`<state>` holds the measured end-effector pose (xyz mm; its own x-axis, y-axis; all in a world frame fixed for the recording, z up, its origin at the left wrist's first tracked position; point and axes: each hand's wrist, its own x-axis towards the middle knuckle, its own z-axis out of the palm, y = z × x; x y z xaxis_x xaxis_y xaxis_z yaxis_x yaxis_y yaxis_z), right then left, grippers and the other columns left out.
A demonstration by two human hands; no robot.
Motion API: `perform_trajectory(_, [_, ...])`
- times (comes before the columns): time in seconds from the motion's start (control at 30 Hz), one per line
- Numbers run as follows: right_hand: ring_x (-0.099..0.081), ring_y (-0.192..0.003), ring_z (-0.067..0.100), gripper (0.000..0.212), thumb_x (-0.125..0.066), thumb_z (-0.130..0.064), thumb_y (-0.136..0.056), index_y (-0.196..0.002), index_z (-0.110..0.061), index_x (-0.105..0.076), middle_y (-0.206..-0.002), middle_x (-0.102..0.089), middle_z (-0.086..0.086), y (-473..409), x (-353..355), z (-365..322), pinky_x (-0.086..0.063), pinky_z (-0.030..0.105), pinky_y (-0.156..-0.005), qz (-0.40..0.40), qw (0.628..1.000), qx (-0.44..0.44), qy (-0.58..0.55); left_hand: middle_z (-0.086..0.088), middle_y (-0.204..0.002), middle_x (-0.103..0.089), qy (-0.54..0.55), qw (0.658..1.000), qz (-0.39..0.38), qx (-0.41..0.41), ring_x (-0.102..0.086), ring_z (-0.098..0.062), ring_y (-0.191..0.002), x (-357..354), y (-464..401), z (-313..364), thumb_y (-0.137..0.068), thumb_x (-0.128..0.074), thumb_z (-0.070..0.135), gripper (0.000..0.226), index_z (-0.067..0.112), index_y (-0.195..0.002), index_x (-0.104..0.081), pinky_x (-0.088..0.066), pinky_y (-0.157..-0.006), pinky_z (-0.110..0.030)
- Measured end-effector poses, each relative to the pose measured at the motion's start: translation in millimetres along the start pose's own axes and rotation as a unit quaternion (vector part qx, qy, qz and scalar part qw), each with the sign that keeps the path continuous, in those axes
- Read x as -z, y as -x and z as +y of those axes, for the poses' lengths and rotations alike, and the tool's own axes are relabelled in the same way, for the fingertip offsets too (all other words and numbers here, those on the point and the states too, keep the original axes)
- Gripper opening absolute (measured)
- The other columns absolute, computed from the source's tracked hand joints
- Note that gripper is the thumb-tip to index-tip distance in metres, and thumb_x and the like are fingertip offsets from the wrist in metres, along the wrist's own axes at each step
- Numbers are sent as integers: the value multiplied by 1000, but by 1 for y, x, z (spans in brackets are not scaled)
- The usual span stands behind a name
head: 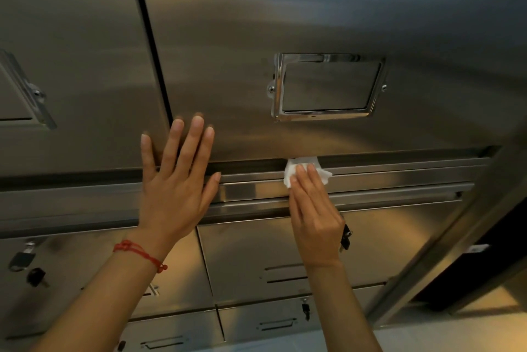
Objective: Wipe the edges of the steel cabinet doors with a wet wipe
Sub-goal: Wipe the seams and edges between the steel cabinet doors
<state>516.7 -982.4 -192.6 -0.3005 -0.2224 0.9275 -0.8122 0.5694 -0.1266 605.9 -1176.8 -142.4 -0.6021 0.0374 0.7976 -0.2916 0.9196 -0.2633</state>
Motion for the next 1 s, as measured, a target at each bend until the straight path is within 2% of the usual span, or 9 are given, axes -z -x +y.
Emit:
perform_trajectory(0.13, [-57,-110,33,28,-69,-3,-76,-103,5,-66,-112,-63,20,0,-4,-11,-48,44,-91,17,999,-33,-5,2,-155,17,2,1000,-4,4,13,-19,-143,1,1,0,-96,-25,43,64,14,-148,-2,10,-112,-49])
perform_trajectory(0.33, [-56,-114,27,24,-63,-7,-84,-106,2,-67,-117,-62,17,-2,-4,-9,-47,38,-95,-23,999,26,-11,1,-156,17,-4,1000,-10,9,12,-20,-143,2,1,3,-96,-26,43,65,13,-148,-3,9,-112,-49])
perform_trajectory(0.57, [-59,-108,33,27,-70,-2,-75,-101,5,-68,-111,-64,20,-2,1,-5,-50,43,-89,21,999,-46,13,-2,-156,12,-10,1000,-15,4,8,-22,-143,3,2,1,-96,-26,43,65,11,-149,-6,7,-113,-51])
perform_trajectory(0.8, [-59,-110,28,27,-67,-6,-79,-105,2,-67,-115,-63,17,-5,6,-1,-50,38,-91,-24,999,28,-5,-2,-157,11,-3,1000,-20,13,6,-24,-143,4,2,5,-95,-26,43,66,11,-149,-5,7,-113,-51])
perform_trajectory(1.0, [-59,-108,33,27,-70,-1,-75,-101,5,-67,-112,-64,20,-4,8,-1,-51,44,-89,15,999,-49,10,-2,-157,11,2,1000,-28,14,5,-24,-143,7,2,5,-96,-25,44,65,11,-149,-6,5,-113,-52])
